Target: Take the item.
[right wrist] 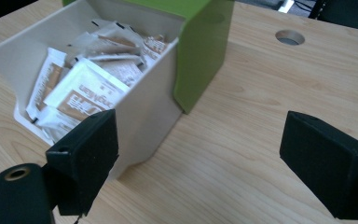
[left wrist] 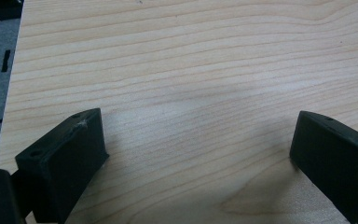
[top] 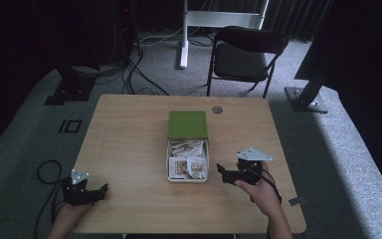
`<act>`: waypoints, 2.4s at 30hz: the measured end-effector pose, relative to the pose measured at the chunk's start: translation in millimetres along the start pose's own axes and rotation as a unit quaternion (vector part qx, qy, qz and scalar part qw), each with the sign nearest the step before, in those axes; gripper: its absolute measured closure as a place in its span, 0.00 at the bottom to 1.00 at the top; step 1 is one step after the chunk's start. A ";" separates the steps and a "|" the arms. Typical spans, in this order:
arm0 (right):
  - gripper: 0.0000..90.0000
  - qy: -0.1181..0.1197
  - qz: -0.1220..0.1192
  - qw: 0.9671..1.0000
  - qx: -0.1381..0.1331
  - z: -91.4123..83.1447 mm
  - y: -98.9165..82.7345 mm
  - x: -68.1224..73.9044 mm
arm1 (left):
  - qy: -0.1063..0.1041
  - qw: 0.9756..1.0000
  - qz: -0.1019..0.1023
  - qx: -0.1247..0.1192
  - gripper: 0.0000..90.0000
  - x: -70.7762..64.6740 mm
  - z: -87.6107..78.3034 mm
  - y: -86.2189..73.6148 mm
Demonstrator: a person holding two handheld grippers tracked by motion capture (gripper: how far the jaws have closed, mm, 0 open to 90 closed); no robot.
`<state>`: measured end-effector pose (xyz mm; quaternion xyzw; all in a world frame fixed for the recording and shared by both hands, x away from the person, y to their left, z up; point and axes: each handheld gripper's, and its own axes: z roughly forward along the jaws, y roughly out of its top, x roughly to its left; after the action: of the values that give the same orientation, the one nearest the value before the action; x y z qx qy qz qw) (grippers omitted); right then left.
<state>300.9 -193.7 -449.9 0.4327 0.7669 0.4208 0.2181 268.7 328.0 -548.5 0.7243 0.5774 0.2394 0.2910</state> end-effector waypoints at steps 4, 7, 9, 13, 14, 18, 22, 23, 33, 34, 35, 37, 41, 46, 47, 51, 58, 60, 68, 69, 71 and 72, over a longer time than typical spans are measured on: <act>0.13 0.010 -0.006 1.000 -0.005 2.5 7.1 6.9 | 0.000 1.000 0.000 0.000 0.04 0.0 0.0 0.0; 0.13 0.018 -0.010 1.000 -0.007 5.0 12.4 12.7 | 0.000 1.000 0.000 0.000 0.04 0.0 0.0 0.0; 0.13 0.023 -0.015 1.000 -0.008 7.4 15.6 17.0 | 0.000 1.000 0.000 0.000 0.04 0.0 0.0 0.0; 0.13 0.033 -0.020 0.999 -0.009 11.5 19.5 24.3 | 0.000 1.000 0.000 0.000 0.04 0.0 0.0 0.0; 0.16 0.035 -0.022 0.999 -0.009 12.7 20.4 26.3 | 0.000 1.000 0.000 0.000 0.04 0.0 0.0 0.0; 0.16 0.045 -0.027 0.999 -0.009 17.7 23.8 34.5 | 0.000 1.000 0.000 0.000 0.04 0.0 0.0 0.0; 0.16 0.054 -0.034 0.998 -0.006 22.8 26.8 43.5 | 0.000 1.000 0.000 0.000 0.04 0.0 0.0 0.0; 0.16 0.056 -0.037 0.998 -0.006 23.7 27.4 44.9 | 0.000 1.000 0.000 0.000 0.04 0.0 0.0 0.0; 0.16 0.081 -0.053 0.995 -0.005 38.1 34.8 68.1 | 0.000 1.000 -0.002 -0.001 0.04 -0.2 0.2 0.0; 0.16 0.084 -0.055 0.995 -0.005 39.8 35.1 70.6 | 0.000 1.000 -0.002 -0.002 0.04 -0.3 0.3 0.0; 0.16 0.087 -0.055 0.995 -0.004 41.5 35.5 73.0 | 0.000 1.000 -0.002 -0.001 0.04 -0.2 0.2 0.0; 0.16 0.092 -0.056 0.994 -0.003 45.2 36.1 77.8 | 0.000 1.000 -0.001 -0.001 0.04 -0.1 0.1 0.0; 0.16 0.101 -0.060 0.993 -0.002 53.1 36.6 86.9 | 0.000 1.000 -0.001 -0.001 0.04 -0.1 0.1 0.0; 0.17 0.107 -0.065 0.992 0.006 64.0 35.8 94.6 | 0.000 1.000 -0.001 -0.001 0.04 -0.1 0.1 0.0; 0.18 0.109 -0.066 0.992 0.008 65.9 35.4 95.8 | 0.000 1.000 -0.001 -0.001 0.04 -0.2 0.2 0.0; 0.26 0.109 -0.067 0.992 0.010 73.2 33.6 98.9 | 0.000 1.000 -0.002 -0.001 0.04 -0.2 0.2 0.0; 0.41 0.115 -0.075 0.990 0.021 80.8 31.0 102.9 | 0.000 1.000 0.000 0.000 0.04 -0.1 0.1 0.0; 0.48 0.106 -0.080 0.991 0.024 82.3 30.8 102.9 | 0.000 1.000 -0.001 -0.001 0.04 -0.1 0.1 0.0; 0.59 0.107 -0.071 0.991 0.026 83.7 29.5 99.8 | 0.000 1.000 0.000 0.000 0.04 -0.1 0.0 0.0; 0.60 0.108 -0.072 0.991 0.026 83.5 29.5 99.8 | 0.000 1.000 0.000 0.000 0.04 -0.1 0.0 0.0; 0.62 0.111 -0.073 0.991 0.025 82.3 29.4 100.2 | 0.000 1.000 0.000 0.000 0.04 -0.1 0.0 0.0; 0.62 0.111 -0.074 0.991 0.024 81.7 29.5 100.6 | 0.000 1.000 0.000 0.000 0.04 -0.1 0.1 0.0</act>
<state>318.7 -63.2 -467.3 0.3302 0.8262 0.4306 0.1518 268.7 327.9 -548.5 0.7240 0.5776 0.2395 0.2914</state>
